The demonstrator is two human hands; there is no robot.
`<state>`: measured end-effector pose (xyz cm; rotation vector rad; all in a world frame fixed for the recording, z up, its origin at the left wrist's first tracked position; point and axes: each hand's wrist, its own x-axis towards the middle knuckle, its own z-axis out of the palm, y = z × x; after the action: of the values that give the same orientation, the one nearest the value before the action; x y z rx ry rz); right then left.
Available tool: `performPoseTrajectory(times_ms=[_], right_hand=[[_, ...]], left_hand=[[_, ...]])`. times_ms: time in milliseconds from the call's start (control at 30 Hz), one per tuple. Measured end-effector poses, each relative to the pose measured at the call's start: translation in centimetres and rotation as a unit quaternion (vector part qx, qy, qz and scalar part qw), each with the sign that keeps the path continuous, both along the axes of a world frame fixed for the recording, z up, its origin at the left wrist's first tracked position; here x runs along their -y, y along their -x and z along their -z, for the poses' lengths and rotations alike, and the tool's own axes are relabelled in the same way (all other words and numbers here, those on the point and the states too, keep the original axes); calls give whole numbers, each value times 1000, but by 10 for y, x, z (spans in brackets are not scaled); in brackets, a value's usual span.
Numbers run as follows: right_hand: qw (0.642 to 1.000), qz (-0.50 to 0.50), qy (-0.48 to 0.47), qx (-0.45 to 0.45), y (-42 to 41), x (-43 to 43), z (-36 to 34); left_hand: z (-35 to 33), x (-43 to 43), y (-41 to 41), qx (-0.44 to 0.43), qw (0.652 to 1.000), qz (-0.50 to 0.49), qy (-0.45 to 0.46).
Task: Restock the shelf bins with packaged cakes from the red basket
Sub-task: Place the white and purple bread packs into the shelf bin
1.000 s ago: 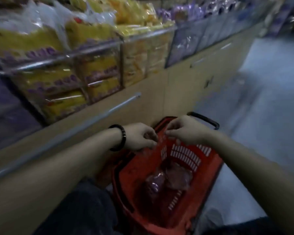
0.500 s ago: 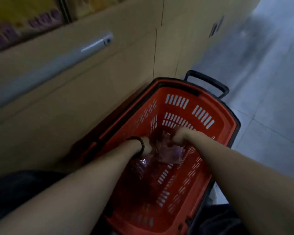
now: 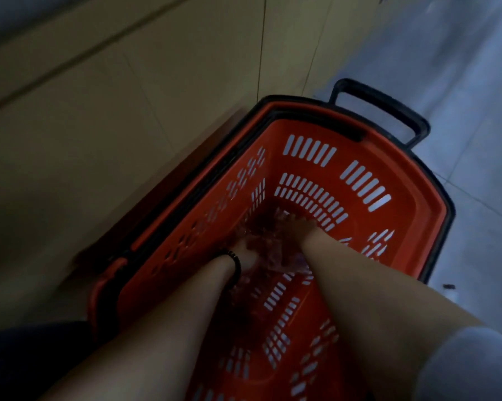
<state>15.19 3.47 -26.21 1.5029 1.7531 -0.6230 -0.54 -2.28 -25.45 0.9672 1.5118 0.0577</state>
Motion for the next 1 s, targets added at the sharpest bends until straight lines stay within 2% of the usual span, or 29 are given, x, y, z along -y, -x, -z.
performPoseTrajectory(times_ms=[33,67,133,267,433,600,733,900,1000], right_hand=[[1000,27,-14,-6,2,5,-5],[1000,11,-28,-8,0,6,-2],[1000,3,-3,-13,-5,2,-4],[997,55,28,-45,-5,-10,-25],[996,54,18,-65,-13,-15,-70],[990,85,41,-102,-26,-9,-131],[977,58,-47,-201,-31,23,-201],[954,16,-73,-290,-23,67,-276],[928,17,-111,-357,-19,92,-314]], left_hand=[[0,1,0,1,1000,-18,9],[1,4,0,0,999,-25,22],[3,4,4,13,998,-48,25],[-4,0,10,9,999,-35,-4],[-28,8,18,17,1000,-14,-15],[-75,24,23,122,987,-81,66],[-124,36,24,237,968,-74,27],[-200,48,29,332,943,21,-2],[-243,47,40,348,936,50,1]])
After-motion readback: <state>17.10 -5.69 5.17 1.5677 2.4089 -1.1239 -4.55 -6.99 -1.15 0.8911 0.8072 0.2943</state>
